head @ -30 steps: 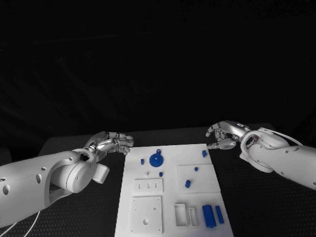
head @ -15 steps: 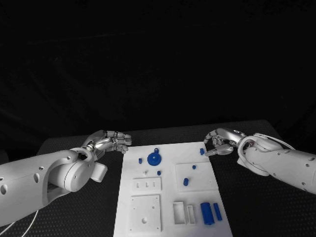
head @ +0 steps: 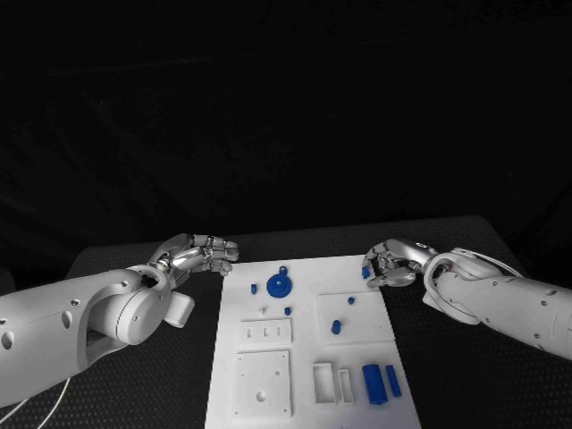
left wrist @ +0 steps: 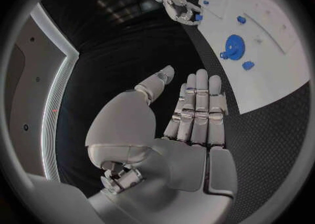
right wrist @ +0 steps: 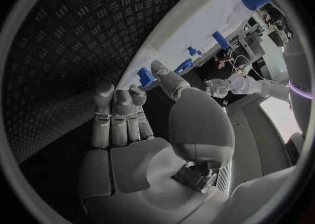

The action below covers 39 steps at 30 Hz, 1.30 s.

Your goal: Assemble the parts on the task board

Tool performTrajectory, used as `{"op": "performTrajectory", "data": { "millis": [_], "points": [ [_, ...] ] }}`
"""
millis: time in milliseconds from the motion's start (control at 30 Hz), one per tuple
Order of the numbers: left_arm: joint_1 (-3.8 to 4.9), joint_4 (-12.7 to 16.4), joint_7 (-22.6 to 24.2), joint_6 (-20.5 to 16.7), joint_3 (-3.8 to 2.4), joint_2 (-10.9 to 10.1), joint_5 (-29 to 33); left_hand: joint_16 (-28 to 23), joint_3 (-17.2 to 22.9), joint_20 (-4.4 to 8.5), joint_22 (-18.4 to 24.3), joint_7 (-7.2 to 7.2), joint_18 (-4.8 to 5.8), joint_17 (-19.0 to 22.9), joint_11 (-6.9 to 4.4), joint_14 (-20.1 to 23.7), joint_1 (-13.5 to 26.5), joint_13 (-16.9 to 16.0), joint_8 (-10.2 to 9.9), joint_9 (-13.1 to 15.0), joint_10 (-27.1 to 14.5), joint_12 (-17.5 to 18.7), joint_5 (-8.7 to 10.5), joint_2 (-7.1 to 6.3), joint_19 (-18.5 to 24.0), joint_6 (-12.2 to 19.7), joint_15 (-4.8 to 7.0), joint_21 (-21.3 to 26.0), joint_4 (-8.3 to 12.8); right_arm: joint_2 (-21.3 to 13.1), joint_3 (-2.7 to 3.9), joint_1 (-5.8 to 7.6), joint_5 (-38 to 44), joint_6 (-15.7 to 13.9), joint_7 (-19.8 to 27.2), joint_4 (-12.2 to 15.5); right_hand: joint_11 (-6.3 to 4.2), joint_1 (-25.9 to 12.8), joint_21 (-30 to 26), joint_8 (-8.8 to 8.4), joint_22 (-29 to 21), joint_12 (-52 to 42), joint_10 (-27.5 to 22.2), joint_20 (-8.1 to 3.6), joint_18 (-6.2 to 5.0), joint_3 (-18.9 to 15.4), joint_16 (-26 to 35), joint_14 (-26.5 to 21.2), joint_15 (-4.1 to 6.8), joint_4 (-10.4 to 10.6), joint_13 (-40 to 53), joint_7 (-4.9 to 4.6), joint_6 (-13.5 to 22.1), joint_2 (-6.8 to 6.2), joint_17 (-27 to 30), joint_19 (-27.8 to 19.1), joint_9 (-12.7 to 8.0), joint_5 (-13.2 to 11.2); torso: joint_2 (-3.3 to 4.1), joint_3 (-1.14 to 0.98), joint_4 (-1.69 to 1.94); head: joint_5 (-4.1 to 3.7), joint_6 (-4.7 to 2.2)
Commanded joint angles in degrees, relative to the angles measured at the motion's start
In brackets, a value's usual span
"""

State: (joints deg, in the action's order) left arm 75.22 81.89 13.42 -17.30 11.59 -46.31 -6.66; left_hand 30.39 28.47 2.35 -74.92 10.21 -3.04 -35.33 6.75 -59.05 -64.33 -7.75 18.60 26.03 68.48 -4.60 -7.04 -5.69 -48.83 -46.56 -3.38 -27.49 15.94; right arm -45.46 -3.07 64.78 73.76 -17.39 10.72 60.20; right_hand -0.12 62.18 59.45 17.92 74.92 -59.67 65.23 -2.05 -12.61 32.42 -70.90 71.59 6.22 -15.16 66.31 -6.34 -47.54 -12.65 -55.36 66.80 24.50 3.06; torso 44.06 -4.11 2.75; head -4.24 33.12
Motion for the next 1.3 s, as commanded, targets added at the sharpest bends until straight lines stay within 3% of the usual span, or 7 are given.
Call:
{"op": "performTrajectory", "data": {
  "millis": [33,533,1000,1300],
  "points": [
    [0.03,0.1,0.7,0.9,-0.05,0.0,-0.2,-0.3,0.3,-0.09,-1.1,0.16,-0.6,-0.1,0.3,0.1,0.4,-0.1,-0.1,0.1,0.1,0.3,0.0,-0.2,0.4,-0.3,-0.09,-0.3,0.1,0.3,0.0,-0.19,-0.5,1.1,1.1,-0.2,-0.4,1.0,0.1,0.39,1.0,-0.3,0.0,-0.16,-2.39,1.1,-0.4,-0.1,0.38,0.3,-0.1,0.49,-0.1,0.13,-0.1,-0.2,0.1,-0.3,-0.01,0.05,-0.02,0.08,0.14],
    [0.03,0.2,0.6,0.9,-0.05,0.0,-0.2,-0.4,0.3,-0.1,-1.1,0.2,-0.6,-0.1,0.32,0.1,0.5,-0.1,-0.2,0.1,0.1,0.3,-0.02,-0.19,0.4,-0.2,-0.09,-0.4,0.1,1.1,0.0,-0.37,-0.7,1.3,1.3,-1.0,-0.75,3.3,0.5,0.86,1.1,-0.5,-0.2,0.11,-2.39,6.7,-0.4,-0.2,0.69,1.7,-0.2,0.86,-0.8,2.26,-0.4,-0.5,0.3,-0.3,-0.06,0.13,-0.06,0.2,0.24],
    [0.03,0.2,0.4,1.0,-0.05,0.0,-0.2,-0.4,0.3,-0.11,-1.1,0.24,-0.6,-0.1,0.34,0.1,0.5,-0.1,-0.2,0.1,0.1,0.4,-0.02,-0.18,0.5,-0.1,-0.1,-0.4,0.0,1.6,0.0,-0.43,-0.8,1.1,0.7,-1.3,-0.53,2.0,0.9,0.74,1.1,-0.7,0.0,0.13,-2.39,7.1,-0.6,-0.1,0.51,2.2,-0.3,0.61,-0.5,1.21,-0.5,-0.3,0.3,-0.2,-0.12,0.21,-0.06,0.25,0.4],
    [0.04,0.3,0.4,1.0,-0.05,-0.1,-0.2,-0.4,0.3,-0.11,-1.1,0.26,-0.6,-0.2,0.35,0.1,0.5,-0.1,-0.3,0.1,0.1,0.4,-0.02,-0.19,0.5,0.0,-0.1,-0.4,0.0,1.8,0.0,-0.47,-0.8,1.0,0.5,-1.4,-0.23,1.7,1.0,1.01,1.1,-0.8,0.1,0.07,-2.39,7.2,-0.6,0.0,0.26,2.3,-0.3,0.27,-1.0,1.33,-0.6,-0.2,0.4,-0.2,-0.09,0.19,-0.16,0.28,0.4]
  ]
}}
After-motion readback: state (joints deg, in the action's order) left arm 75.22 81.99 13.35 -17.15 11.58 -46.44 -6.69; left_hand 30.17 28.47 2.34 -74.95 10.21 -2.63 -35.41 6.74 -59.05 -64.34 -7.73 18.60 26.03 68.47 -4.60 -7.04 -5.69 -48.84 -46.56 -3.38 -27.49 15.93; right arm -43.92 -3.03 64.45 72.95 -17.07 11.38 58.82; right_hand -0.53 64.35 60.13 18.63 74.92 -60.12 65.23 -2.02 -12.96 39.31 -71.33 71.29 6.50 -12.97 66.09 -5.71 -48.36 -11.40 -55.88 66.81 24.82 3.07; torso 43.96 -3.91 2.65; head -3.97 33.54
